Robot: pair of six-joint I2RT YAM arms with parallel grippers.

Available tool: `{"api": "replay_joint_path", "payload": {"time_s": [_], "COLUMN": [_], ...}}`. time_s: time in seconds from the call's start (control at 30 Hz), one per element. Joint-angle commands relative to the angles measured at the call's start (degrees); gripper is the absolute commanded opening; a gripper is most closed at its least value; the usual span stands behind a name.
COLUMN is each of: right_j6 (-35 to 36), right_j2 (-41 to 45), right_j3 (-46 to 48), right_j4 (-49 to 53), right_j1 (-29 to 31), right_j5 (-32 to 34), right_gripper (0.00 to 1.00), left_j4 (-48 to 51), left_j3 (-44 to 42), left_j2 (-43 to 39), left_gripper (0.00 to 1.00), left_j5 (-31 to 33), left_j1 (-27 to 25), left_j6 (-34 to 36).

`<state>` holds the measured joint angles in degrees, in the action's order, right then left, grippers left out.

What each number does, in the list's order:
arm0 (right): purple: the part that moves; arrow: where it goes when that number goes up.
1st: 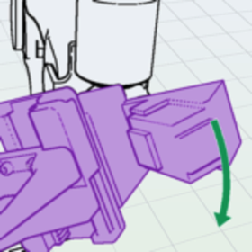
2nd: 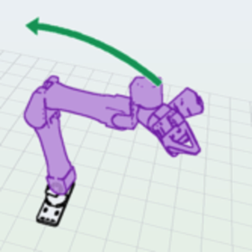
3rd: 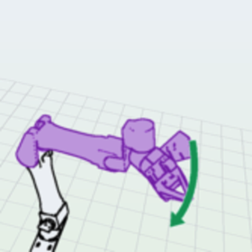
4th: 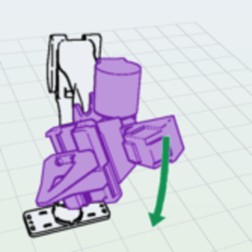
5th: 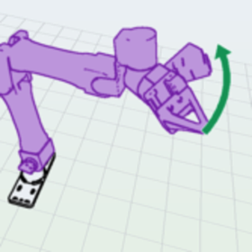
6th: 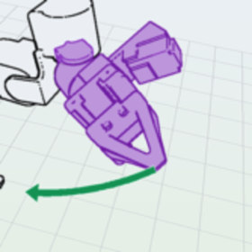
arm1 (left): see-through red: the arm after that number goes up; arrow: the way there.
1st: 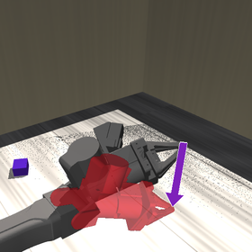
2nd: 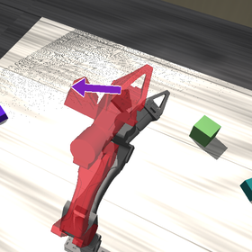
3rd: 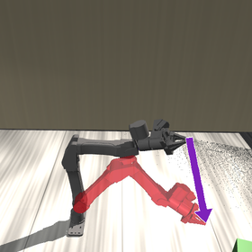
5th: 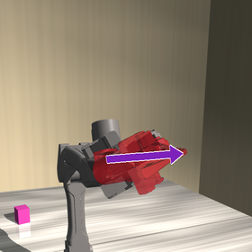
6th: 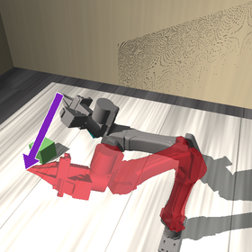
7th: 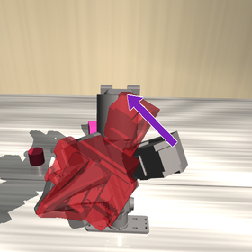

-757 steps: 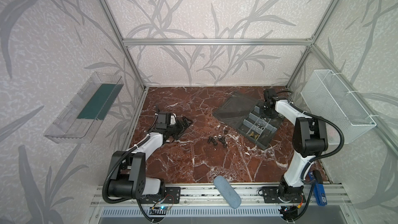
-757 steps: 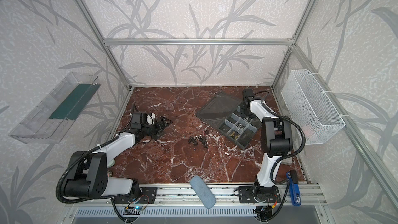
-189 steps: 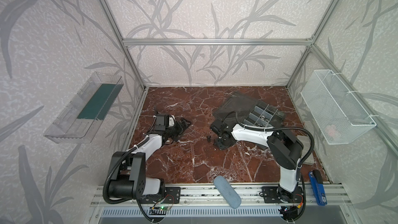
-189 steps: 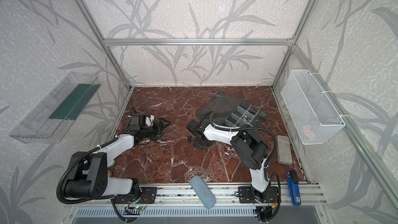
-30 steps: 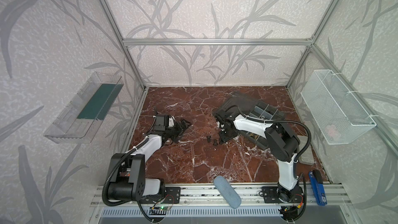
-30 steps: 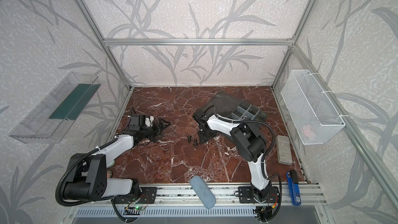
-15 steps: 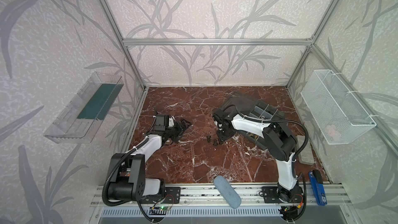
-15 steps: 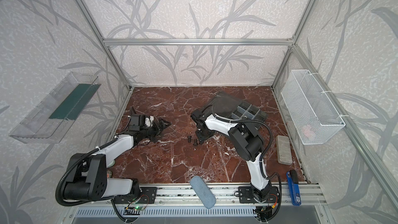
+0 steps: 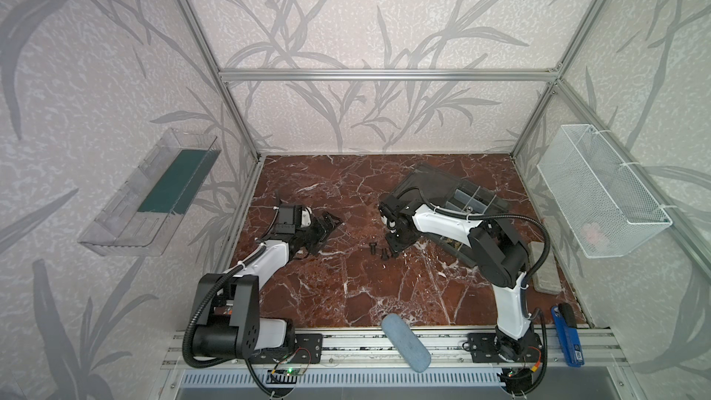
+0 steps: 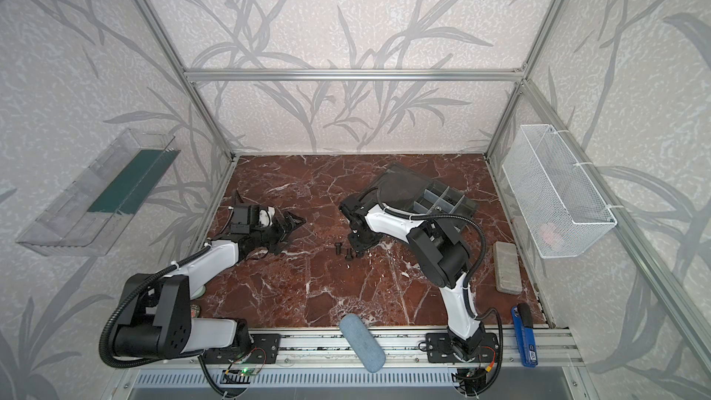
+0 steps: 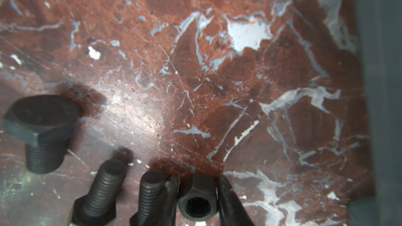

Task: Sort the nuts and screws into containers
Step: 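Lower the right gripper beside the black bolts and close on the nut, then lift the black hex nut and carry it over the organizer box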

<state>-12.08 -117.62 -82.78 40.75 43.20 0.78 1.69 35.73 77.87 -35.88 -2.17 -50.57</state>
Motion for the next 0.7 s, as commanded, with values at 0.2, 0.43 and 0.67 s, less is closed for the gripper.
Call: {"api": "replay_joint_path", "payload": {"time_s": [0.2, 0.43, 0.67], "right_j6": [-0.1, -0.1, 2.4], "right_j2": [-2.2, 4.7, 13.0], "right_j3": [2.1, 2.8, 1.9], "right_j4": [1.0, -0.6, -1.3], "right_j1": [0.4, -1.4, -12.5], "right_j5": [1.5, 3.6, 5.5], "right_gripper": [0.11, 0.01, 0.0], "left_j4": [-0.4, -0.2, 0.0], "left_j3": [0.4, 0.4, 0.7], "left_j2": [-0.2, -0.3, -0.5], "left_gripper": [1.0, 0.99, 1.0], "left_j5": [0.1, 0.1, 0.0], "left_j1": [0.2, 0.2, 0.2], "left_j6": [0.3, 0.3, 0.4]}}
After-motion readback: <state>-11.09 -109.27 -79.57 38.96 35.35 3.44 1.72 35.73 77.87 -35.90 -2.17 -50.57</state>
